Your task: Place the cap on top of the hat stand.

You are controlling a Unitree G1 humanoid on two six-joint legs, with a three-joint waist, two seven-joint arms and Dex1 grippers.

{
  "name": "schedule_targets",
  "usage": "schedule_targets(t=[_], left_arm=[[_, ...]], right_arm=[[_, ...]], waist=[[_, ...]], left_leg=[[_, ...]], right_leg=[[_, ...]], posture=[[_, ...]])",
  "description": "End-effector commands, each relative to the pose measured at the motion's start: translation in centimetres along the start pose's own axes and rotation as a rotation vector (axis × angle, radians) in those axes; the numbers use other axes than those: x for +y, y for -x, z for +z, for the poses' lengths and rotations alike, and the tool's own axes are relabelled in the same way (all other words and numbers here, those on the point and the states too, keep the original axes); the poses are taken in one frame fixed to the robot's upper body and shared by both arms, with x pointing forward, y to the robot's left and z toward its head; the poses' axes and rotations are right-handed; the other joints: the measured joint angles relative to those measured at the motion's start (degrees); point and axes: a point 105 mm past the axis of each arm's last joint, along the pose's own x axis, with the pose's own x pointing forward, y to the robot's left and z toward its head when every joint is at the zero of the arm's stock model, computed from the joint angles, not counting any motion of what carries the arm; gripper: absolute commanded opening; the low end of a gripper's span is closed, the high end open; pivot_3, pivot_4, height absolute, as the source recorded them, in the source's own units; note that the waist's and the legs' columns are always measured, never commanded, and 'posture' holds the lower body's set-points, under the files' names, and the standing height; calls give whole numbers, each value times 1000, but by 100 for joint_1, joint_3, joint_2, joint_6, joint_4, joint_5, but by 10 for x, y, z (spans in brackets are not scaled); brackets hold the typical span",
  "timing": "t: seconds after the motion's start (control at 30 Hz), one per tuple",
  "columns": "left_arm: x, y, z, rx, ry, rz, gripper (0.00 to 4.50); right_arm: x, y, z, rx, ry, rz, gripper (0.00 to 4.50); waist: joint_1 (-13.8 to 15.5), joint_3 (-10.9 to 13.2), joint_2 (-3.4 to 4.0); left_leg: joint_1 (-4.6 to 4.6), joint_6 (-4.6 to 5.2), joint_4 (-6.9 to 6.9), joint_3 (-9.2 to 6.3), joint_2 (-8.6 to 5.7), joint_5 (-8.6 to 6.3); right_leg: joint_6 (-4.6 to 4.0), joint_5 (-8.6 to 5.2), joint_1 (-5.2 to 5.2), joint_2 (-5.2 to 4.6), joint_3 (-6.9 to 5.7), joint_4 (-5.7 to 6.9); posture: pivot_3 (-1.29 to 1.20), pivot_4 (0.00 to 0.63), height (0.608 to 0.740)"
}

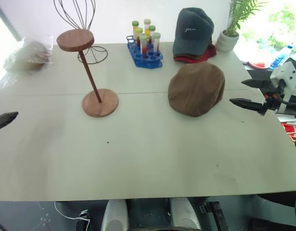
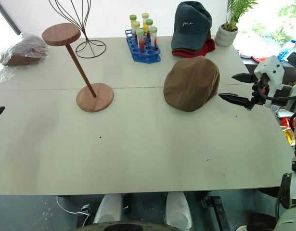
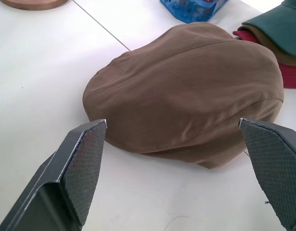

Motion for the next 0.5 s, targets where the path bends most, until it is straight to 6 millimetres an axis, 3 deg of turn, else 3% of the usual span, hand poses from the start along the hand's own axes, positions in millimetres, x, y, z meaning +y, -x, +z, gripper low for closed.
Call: schedule_targets(t=[0.03, 0.5], left_arm=[[-4, -2, 7, -16, -43, -28, 4465], [2, -10, 15, -59, 0, 5, 4465]], right_arm=[[-10, 15, 17, -30, 58, -46, 4500], [-12, 13, 16, -38, 74, -76, 4500]], waist=[[0, 0, 0], [4, 0, 0]], left_leg=[[0, 0, 0, 0, 0, 0], [2, 1, 5, 0, 0, 3]], right_leg=[[0, 0, 0, 0, 0, 0], [2, 1, 2, 0, 1, 9]], posture=[[0, 150, 728], [0, 150, 728]])
